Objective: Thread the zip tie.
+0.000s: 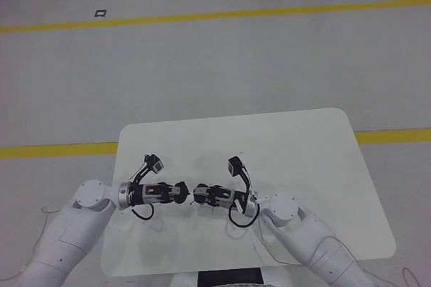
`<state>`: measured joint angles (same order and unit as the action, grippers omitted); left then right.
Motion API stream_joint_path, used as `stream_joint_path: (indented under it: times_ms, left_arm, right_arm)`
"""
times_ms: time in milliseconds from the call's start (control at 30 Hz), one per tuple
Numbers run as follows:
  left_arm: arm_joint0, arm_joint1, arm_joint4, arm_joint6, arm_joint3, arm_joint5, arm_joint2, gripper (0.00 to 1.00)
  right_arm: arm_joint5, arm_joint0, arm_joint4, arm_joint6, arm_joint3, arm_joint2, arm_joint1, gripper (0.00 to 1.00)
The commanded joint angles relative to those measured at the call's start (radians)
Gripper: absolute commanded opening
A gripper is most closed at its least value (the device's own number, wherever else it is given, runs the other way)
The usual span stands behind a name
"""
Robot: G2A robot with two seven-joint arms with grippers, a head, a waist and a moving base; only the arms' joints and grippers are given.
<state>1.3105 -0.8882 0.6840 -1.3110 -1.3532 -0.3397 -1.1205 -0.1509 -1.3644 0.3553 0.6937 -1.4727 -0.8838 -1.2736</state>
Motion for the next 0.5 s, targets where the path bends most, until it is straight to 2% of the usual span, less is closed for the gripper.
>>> stream_joint_path:
  times_ms: [0, 33, 133, 200, 333, 467]
  left_arm:
    - [0.005, 0.002, 0.002, -0.012, -0.008, 0.000, -0.012, 0.00]
    - [0.008, 0.003, 0.002, -0.017, -0.013, 0.000, -0.020, 0.00]
    - [0.025, 0.003, 0.003, -0.026, -0.038, 0.000, -0.054, 0.00]
    - [0.039, 0.000, 0.001, -0.038, -0.058, 0.000, -0.081, 0.00]
    - [0.070, -0.008, -0.042, -0.022, -0.096, 0.000, -0.122, 0.00]
    - [0.072, -0.008, -0.046, -0.020, -0.100, 0.000, -0.125, 0.00]
  right_arm:
    - [0.002, -0.001, -0.001, -0.002, 0.000, -0.002, 0.001, 0.42]
    - [0.004, -0.002, -0.002, -0.003, -0.001, -0.004, 0.001, 0.47]
    - [0.008, -0.004, -0.003, -0.009, -0.004, -0.008, 0.002, 0.98]
    - [0.014, -0.003, -0.006, -0.013, -0.007, -0.008, 0.002, 1.00]
    - [0.015, -0.003, -0.006, -0.013, -0.008, -0.008, 0.002, 1.00]
    - [0.015, -0.003, -0.006, -0.013, -0.008, -0.008, 0.002, 1.00]
